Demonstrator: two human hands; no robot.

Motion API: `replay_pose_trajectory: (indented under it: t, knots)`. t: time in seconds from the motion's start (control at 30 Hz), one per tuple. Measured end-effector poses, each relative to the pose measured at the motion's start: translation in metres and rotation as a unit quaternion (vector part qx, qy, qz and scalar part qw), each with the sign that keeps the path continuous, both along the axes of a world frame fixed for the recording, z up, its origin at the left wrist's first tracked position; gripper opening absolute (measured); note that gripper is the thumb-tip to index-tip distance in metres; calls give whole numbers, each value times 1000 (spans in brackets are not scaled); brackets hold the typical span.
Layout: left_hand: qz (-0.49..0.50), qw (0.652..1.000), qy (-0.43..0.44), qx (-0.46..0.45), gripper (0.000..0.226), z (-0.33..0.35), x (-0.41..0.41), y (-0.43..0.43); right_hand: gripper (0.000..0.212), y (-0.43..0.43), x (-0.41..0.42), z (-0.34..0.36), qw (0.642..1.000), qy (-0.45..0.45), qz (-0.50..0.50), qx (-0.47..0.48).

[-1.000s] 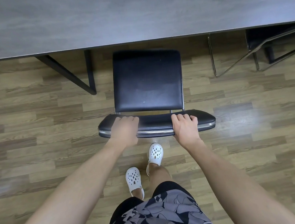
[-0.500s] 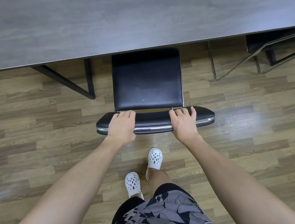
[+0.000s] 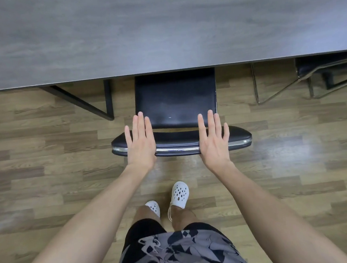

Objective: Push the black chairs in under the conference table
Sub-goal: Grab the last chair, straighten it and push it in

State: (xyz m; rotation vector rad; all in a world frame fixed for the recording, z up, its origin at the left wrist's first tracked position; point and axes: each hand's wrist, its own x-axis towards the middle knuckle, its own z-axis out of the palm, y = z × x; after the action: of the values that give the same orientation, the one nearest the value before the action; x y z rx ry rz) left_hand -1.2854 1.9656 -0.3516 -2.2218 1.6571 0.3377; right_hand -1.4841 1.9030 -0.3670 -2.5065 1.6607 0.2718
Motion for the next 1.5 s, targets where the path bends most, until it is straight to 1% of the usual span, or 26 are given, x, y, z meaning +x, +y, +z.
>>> replay_pose_trajectory:
  t: [0.13,0.27,0.43,0.53,0.63,0.87,0.97,1.1,1.27,1.5]
  knots:
    - [0,1000,12,0,119,-2,2,-10,106,-11,2,1,999,25,1,24]
    - [0,1000,16,3,123,-4,2,-22,110,-25,2,2,999,30,6,30]
    - [-5,1000,16,-1,127,-6,3,-42,115,-47,2,1,999,38,7,20]
    - [-6,1000,16,-16,126,-7,4,-56,114,-62,2,0,999,35,11,15]
    - [-1,999,26,-35,120,-6,3,-68,114,-76,4,1,999,35,12,17]
    - [-1,998,24,-58,126,-9,5,-93,119,-102,5,-2,999,44,13,-2]
    - [-2,998,26,-62,125,-9,7,-102,119,-113,5,-2,999,43,20,-4]
    - [-6,998,38,-52,125,-6,9,-115,118,-127,8,-4,999,44,22,-9]
    - [0,998,40,-44,130,-4,11,-132,113,-143,9,-2,999,38,29,-9]
    - [-2,998,45,-32,132,-2,13,-148,115,-161,13,-3,999,44,26,-7]
